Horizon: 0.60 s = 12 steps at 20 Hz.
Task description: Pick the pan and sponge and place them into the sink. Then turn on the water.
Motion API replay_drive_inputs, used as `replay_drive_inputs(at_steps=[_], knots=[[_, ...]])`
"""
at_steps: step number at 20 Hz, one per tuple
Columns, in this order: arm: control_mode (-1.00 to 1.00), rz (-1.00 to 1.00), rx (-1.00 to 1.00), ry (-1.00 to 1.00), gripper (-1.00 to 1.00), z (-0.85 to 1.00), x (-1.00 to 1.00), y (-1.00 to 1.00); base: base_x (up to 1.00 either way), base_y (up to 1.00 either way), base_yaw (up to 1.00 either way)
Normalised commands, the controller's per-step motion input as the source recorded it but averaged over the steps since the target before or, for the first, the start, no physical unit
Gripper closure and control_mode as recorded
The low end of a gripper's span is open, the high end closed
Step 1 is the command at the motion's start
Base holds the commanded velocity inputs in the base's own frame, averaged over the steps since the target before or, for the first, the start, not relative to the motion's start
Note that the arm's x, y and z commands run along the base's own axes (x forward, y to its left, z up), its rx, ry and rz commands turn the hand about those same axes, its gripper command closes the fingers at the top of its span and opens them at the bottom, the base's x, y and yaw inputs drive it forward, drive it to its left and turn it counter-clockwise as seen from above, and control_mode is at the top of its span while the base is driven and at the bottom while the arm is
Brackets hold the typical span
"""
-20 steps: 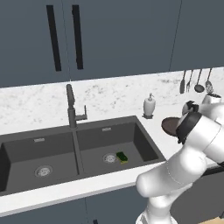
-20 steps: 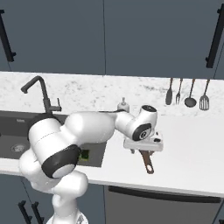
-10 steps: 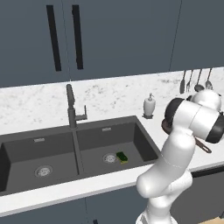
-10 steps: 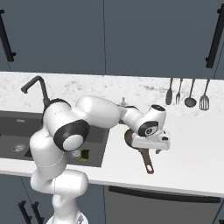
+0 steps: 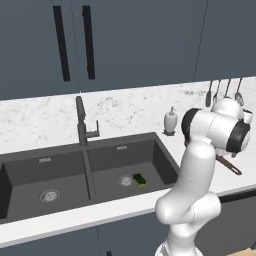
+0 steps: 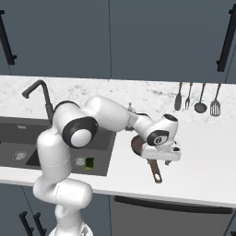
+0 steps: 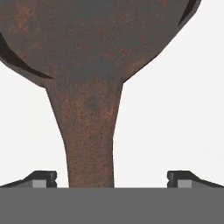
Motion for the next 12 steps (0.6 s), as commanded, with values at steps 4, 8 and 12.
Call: replay_drive_inputs(at_steps=[4, 8, 12], knots=[[-1.0, 0.08, 0.0, -0.03, -1.0, 0.0, 0.0, 0.08, 0.0, 0.0, 0.0], [-1.0, 0.08, -0.02, -0.09, -1.0, -0.08, 0.0, 0.17, 0.0, 0.0, 0.0], [-1.0, 0.03, 0.0, -0.14, -1.0, -0.19, 0.0, 0.07, 0.0, 0.0, 0.0]])
